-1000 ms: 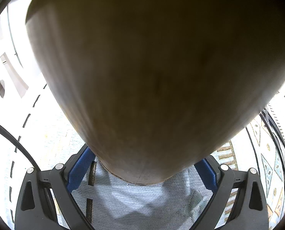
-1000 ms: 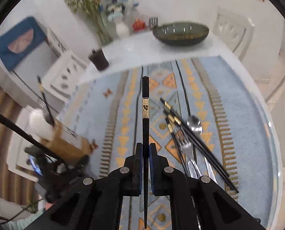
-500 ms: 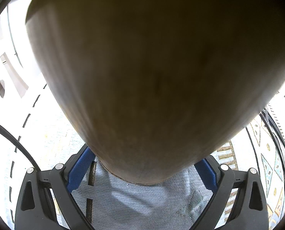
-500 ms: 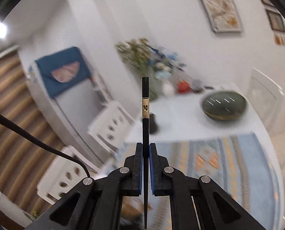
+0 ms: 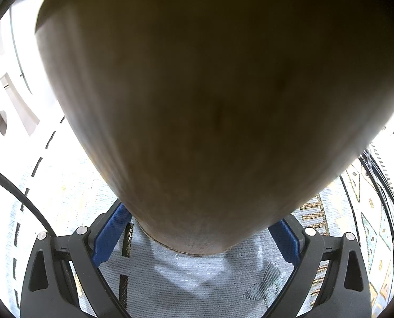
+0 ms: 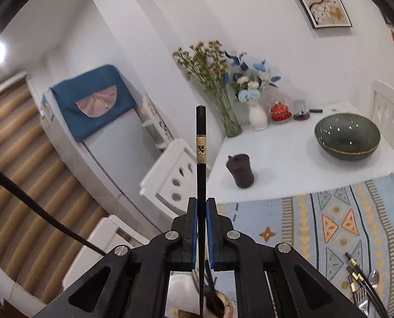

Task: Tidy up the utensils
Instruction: 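Open the right tool to drop the chopstick into the cup while the left tool holds it, then move the open right tool back over the utensil pile, then lower the right tool onto the pile and grasp a black chopstick, then lift the black chopstick upright with the right tool and carry it over the cup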

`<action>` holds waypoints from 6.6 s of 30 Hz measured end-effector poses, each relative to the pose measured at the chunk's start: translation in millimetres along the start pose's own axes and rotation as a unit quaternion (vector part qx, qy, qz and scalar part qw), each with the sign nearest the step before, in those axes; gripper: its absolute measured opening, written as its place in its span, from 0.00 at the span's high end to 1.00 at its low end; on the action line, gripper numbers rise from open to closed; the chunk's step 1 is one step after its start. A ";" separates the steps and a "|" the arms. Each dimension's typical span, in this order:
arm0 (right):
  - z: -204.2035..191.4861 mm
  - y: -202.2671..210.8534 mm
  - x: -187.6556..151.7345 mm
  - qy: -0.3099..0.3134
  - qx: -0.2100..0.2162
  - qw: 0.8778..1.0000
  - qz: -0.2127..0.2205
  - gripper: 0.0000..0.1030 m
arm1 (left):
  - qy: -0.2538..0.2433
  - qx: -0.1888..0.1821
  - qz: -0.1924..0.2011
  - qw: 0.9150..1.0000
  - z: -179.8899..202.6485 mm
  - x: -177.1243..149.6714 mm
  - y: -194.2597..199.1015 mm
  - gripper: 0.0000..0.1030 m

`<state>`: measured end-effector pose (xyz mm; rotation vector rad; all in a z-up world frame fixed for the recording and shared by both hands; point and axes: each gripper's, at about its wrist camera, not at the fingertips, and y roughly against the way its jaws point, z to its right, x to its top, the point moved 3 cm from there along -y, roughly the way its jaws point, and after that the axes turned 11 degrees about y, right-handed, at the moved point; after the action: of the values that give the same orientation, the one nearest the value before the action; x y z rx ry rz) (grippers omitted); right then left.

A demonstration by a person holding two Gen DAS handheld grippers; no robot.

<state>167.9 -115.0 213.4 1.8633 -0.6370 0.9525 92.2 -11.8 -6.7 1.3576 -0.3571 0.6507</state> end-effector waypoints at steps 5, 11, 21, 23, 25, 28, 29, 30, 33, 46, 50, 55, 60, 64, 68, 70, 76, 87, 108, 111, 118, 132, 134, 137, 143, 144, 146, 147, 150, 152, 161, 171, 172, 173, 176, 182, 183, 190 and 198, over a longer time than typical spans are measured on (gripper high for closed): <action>-0.2 -5.5 -15.8 0.011 -0.014 1.000 -0.010 0.95 | 0.000 0.000 0.000 1.000 0.2 -0.1 0.0 0.05; -7.6 -7.2 -23.4 0.029 -0.017 0.999 -0.013 0.95 | 0.000 0.000 0.000 1.000 0.4 -0.3 -0.1 0.05; -31.9 14.9 -15.4 0.067 -0.006 0.997 -0.032 0.66 | 0.001 -0.002 -0.001 1.000 1.2 0.1 -1.6 0.05; -30.7 38.6 -5.2 0.052 -0.009 0.999 -0.007 0.62 | 0.001 -0.001 -0.001 1.000 1.5 0.1 -1.8 0.05; -29.9 64.9 3.8 0.038 -0.017 0.999 0.016 0.57 | 0.001 -0.002 -0.001 1.000 1.3 0.1 -1.8 0.05; -28.7 110.7 11.2 0.014 -0.033 0.998 0.050 0.51 | 0.001 -0.001 -0.001 1.000 1.3 0.1 -1.8 0.05; -29.3 121.2 12.2 0.010 -0.039 0.998 0.055 0.50 | 0.001 -0.001 -0.001 1.000 1.4 0.1 -1.8 0.05; -29.1 133.5 12.7 0.005 -0.047 0.997 0.061 0.50 | 0.000 -0.001 -0.001 1.000 1.2 0.2 -1.8 0.05; -30.8 169.7 10.5 -0.009 -0.075 0.994 0.077 0.50 | 0.000 -0.007 -0.003 1.000 1.0 0.6 -2.3 0.02; -49.1 242.7 -50.1 -0.055 -0.209 0.975 0.048 0.26 | 0.005 -0.017 -0.004 1.000 -4.6 2.3 -2.8 0.01; -46.5 253.9 -64.4 -0.062 -0.226 0.972 0.032 0.26 | 0.006 -0.018 -0.006 1.000 -6.4 6.1 4.2 0.01; -35.9 270.4 -68.0 -0.060 -0.221 0.973 0.028 0.26 | 0.005 -0.017 -0.006 1.000 -7.1 10.4 6.6 0.01; -17.4 274.2 -70.2 -0.027 -0.206 0.978 0.019 0.25 | 0.004 -0.014 -0.005 1.000 -4.3 9.8 6.3 0.01; 10.4 267.8 -81.2 -0.014 -0.179 0.984 -0.017 0.25 | 0.005 -0.007 -0.003 1.000 -1.7 8.4 4.3 0.01; 49.5 248.7 -105.3 -0.029 -0.157 0.985 -0.059 0.25 | 0.008 -0.007 -0.003 1.000 -1.1 10.7 4.2 0.01; 69.3 233.8 -117.8 -0.070 -0.134 0.985 -0.088 0.25 | 0.008 -0.001 -0.001 1.000 -0.9 11.3 4.9 0.01; 118.4 205.4 -149.2 -0.174 -0.098 0.966 -0.162 0.25 | 0.007 0.000 -0.001 1.000 3.4 9.7 -1.8 0.01; 170.9 172.2 -168.7 -0.301 -0.081 0.933 -0.180 0.25 | 0.008 -0.001 -0.001 1.000 2.2 8.5 -1.9 0.01; 169.0 127.6 -166.5 -0.285 -0.123 0.932 -0.186 0.25 | 0.012 -0.012 -0.005 1.000 -10.3 12.7 2.5 0.01; 169.1 126.0 -162.7 -0.258 -0.148 0.935 -0.193 0.25 | 0.012 -0.011 -0.004 1.000 -11.0 13.2 2.4 0.01; 174.1 129.7 -159.8 -0.169 -0.227 0.933 -0.224 0.25 | 0.012 -0.011 -0.005 1.000 -10.4 12.7 2.4 0.01; 218.7 113.8 -192.7 -0.171 -0.223 0.924 -0.259 0.73 | 0.011 -0.011 -0.004 1.000 -9.0 11.3 1.7 0.01; 226.4 95.4 -192.2 -0.163 -0.218 0.922 -0.275 0.74 | 0.011 -0.010 -0.004 1.000 -9.0 11.3 1.7 0.01; 231.2 75.3 -185.1 -0.148 -0.209 0.924 -0.284 0.74 | 0.011 -0.010 -0.004 1.000 -9.0 11.3 1.8 0.01; 237.8 17.4 -161.6 -0.089 -0.184 0.927 -0.314 0.74 | 0.011 -0.010 -0.004 1.000 -9.0 11.3 1.8 0.01; 239.3 6.1 -158.9 -0.082 -0.176 0.927 -0.321 0.74 | 0.011 -0.010 -0.004 1.000 -8.9 11.2 1.8 0.01; 242.4 -16.5 -154.7 -0.070 -0.166 0.924 -0.336 0.74 | 0.011 -0.010 -0.004 1.000 -9.0 11.3 1.8 0.01; 243.9 -25.5 -154.0 -0.066 -0.164 0.922 -0.344 0.74 | 0.011 -0.010 -0.004 1.000 -9.1 11.3 1.8 0.01; 245.6 -52.4 -152.5 -0.051 -0.157 0.917 -0.364 0.74 | 0.011 -0.010 -0.004 1.000 -8.9 11.2 1.9 0.01; 244.6 -66.5 -153.5 -0.036 -0.160 0.912 -0.375 0.74 | 0.011 -0.010 -0.004 1.000 -9.0 11.3 1.9 0.01; 242.8 -95.1 -158.2 0.040 -0.192 0.903 -0.382 0.81 | 0.011 -0.010 -0.004 1.000 -9.1 11.2 2.0 0.01; 235.5 -3.8 -111.6 0.022 -0.195 0.946 -0.257 0.93 | 0.011 -0.010 -0.004 1.000 -9.1 11.1 2.0 0.01; 231.4 8.9 -104.0 0.021 -0.199 0.950 -0.241 0.93 | 0.011 -0.010 -0.004 1.000 -9.0 11.1 2.0 0.01; 229.0 20.2 -100.0 0.019 -0.200 0.953 -0.229 0.93 | 0.011 -0.011 -0.004 1.000 -9.3 11.2 1.9 0.01; 214.0 55.8 -93.3 0.009 -0.205 0.960 -0.191 0.93 | 0.011 -0.011 -0.004 1.000 -9.1 11.1 2.0 0.01; 179.3 116.6 -98.2 0.000 -0.219 0.966 -0.137 0.93 | 0.011 -0.011 -0.004 1.000 -9.0 10.9 2.0 0.01; 173.0 124.8 -98.0 0.000 -0.221 0.966 -0.132 0.93 | 0.011 -0.010 -0.004 1.000 -8.9 10.9 2.1 0.01; 126.4 160.6 -64.3 0.025 -0.198 0.978 -0.065 0.93 | 0.011 -0.010 -0.004 1.000 -9.1 10.9 2.0 0.01; 52.0 156.4 5.4 0.073 -0.118 0.990 0.022 0.93 | 0.011 -0.010 -0.004 1.000 -9.0 10.9 2.0 0.01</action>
<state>72.3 -231.2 280.8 1.5623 -0.6739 0.9874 98.2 -0.5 -0.5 1.3303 -0.3396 0.6541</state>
